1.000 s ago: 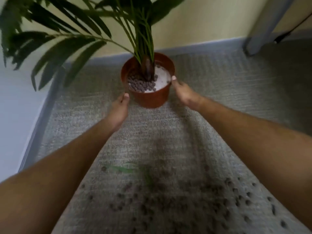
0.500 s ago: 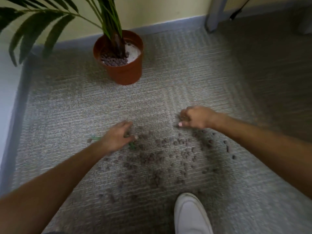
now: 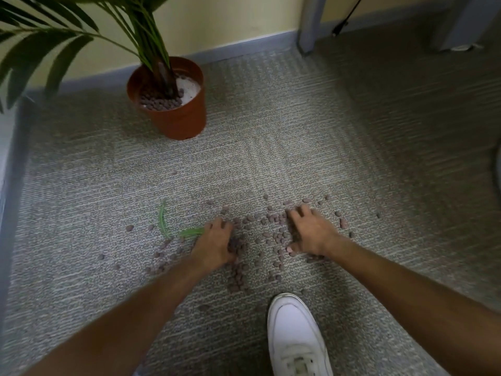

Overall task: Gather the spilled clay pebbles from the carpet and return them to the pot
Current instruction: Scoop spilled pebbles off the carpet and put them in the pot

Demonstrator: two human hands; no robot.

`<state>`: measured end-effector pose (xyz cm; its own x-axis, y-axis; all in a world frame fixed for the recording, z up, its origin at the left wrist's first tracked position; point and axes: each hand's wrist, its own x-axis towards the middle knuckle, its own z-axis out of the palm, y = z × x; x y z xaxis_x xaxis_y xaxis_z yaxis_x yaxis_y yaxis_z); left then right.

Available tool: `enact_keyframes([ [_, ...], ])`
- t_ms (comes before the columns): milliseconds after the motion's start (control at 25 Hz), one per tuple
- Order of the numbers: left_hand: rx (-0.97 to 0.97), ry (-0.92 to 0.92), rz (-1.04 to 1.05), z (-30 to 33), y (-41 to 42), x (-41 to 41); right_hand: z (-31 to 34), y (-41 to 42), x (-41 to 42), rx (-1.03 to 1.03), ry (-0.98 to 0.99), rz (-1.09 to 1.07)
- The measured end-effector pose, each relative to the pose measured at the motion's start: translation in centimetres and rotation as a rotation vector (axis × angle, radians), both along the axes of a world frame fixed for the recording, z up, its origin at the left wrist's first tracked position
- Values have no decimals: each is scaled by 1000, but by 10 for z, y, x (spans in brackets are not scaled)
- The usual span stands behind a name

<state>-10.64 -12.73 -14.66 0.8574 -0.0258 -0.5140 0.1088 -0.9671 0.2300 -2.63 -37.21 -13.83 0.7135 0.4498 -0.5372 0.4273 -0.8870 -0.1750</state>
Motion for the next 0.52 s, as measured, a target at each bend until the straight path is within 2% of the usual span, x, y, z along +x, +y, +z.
enact_keyframes([
  [120,-15,-35,-33,1,-12,-1,0,4,-1,134,-10,68],
  [200,36,-78,-2,7,-6,2,5,0,8,179,21,-64],
  [280,79,-34,69,12,1,4,8,-4,14,127,42,-161],
  [400,23,64,111,12,1,3,4,6,5,93,48,-76],
  [520,-108,-13,132,8,-17,3,-2,29,-8,161,41,43],
])
